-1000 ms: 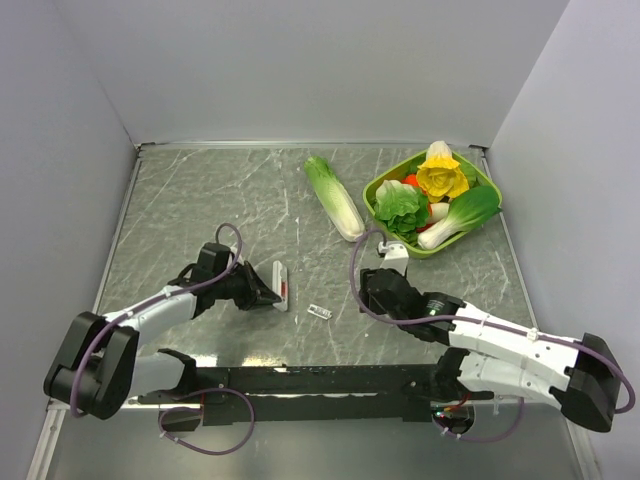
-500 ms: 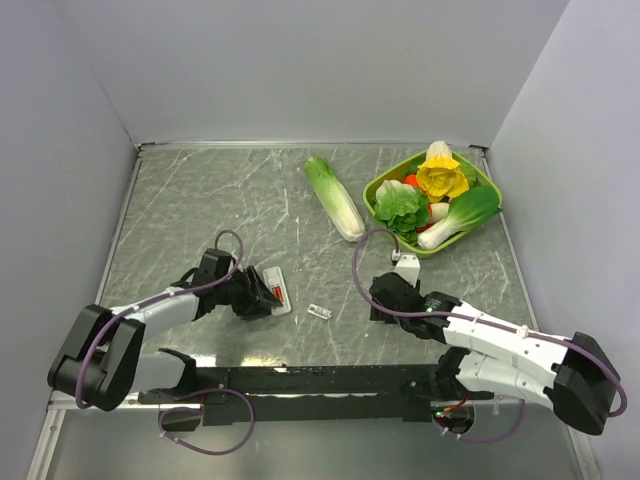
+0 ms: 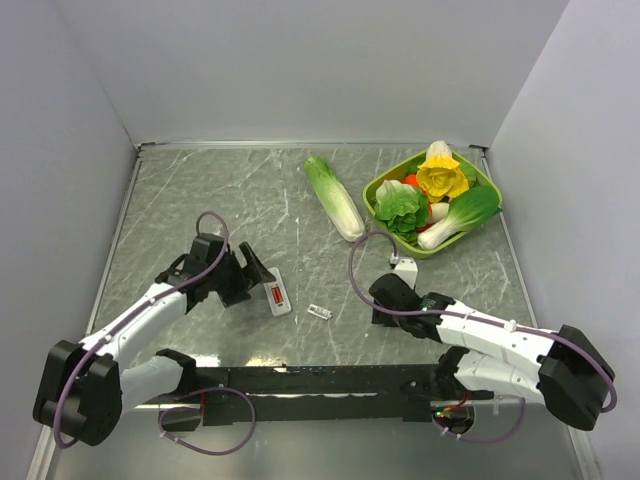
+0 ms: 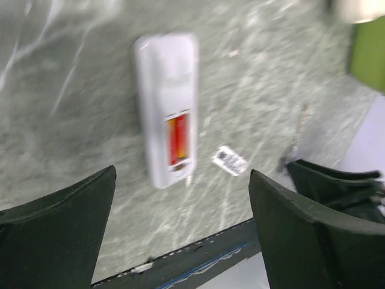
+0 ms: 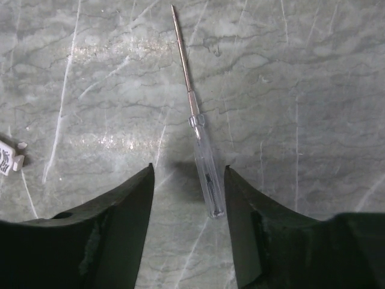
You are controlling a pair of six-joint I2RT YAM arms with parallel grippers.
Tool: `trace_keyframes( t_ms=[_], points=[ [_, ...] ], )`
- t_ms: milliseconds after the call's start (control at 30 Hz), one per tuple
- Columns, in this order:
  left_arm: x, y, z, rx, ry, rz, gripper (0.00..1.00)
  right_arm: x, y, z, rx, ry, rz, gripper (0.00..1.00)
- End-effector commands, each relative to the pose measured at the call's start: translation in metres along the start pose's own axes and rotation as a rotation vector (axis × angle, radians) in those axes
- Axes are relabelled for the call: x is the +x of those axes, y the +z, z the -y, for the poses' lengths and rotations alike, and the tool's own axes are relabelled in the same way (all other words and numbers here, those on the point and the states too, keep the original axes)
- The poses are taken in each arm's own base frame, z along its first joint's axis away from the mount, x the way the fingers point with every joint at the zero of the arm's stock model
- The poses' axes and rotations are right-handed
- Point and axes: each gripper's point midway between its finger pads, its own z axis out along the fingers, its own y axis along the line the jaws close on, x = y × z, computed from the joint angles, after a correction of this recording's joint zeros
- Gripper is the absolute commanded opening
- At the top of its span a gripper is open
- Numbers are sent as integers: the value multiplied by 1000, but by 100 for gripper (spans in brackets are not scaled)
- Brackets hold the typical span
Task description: Unload the batteries from the remote control
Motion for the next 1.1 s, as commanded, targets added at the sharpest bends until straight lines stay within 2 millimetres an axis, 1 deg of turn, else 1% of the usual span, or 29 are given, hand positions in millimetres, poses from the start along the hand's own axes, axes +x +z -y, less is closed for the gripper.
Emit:
trace_keyframes(
  t_ms=[0, 33, 67, 100, 133, 200, 300, 333, 400, 433, 500, 533, 600, 633, 667, 733, 767, 900, 1000, 1067],
  points=[
    [-28, -18, 26, 22, 80, 85, 92, -6, 4, -5, -7, 15, 16, 54],
    [-37, -24, 35, 30, 101, 110, 92, -5, 4, -4, 2, 13, 12, 52],
    [-41, -28, 37, 22, 107, 124, 92, -6, 5, -3, 14, 21, 11, 50],
    [-44, -31, 37, 5, 113, 139, 92, -3, 6, -1, 29, 16, -2, 49],
    [-50, -38, 44, 23, 130, 165, 92, -2, 7, -1, 34, 16, -8, 47],
    [-54, -42, 51, 53, 148, 192, 93, -1, 8, 2, 54, 19, -15, 45],
    [-51, -43, 57, 101, 156, 172, 92, 0, 10, 6, 83, 29, -16, 40],
    [-47, -42, 60, 123, 156, 143, 92, 0, 10, 9, 104, 27, -17, 36],
    [-42, -39, 61, 135, 155, 114, 90, 0, 11, 9, 114, 31, -22, 31],
    [-39, -38, 63, 153, 158, 93, 90, 2, 12, 9, 115, 27, -28, 26],
    [-35, -37, 64, 169, 162, 76, 89, 1, 13, 8, 128, 19, -33, 20],
    [-33, -37, 67, 187, 167, 66, 89, -2, 13, 7, 129, 12, -30, 15],
    [-31, -38, 69, 202, 174, 51, 89, -2, 13, 7, 132, 1, -35, 10],
    [-29, -38, 70, 210, 176, 42, 89, -2, 13, 4, 120, -10, -39, 4],
    [-26, -41, 77, 251, 189, 28, 88, -4, 14, 0, 97, -8, -30, 0],
    [-19, -38, 76, 275, 182, 4, 87, -4, 13, -4, 74, -18, -28, 0],
    [-18, -38, 81, 310, 187, -2, 87, -4, 12, -7, 55, -21, -30, 0],
    [-7, -31, 78, 334, 167, -55, 85, -11, 8, -19, -4, -44, -4, 0],
    [-4, -29, 76, 333, 169, -71, 84, -23, -2, -37, -66, -88, 41, 0],
    [-3, -26, 74, 336, 159, -73, 83, -33, -13, -55, -145, -128, 86, 0]
  ],
)
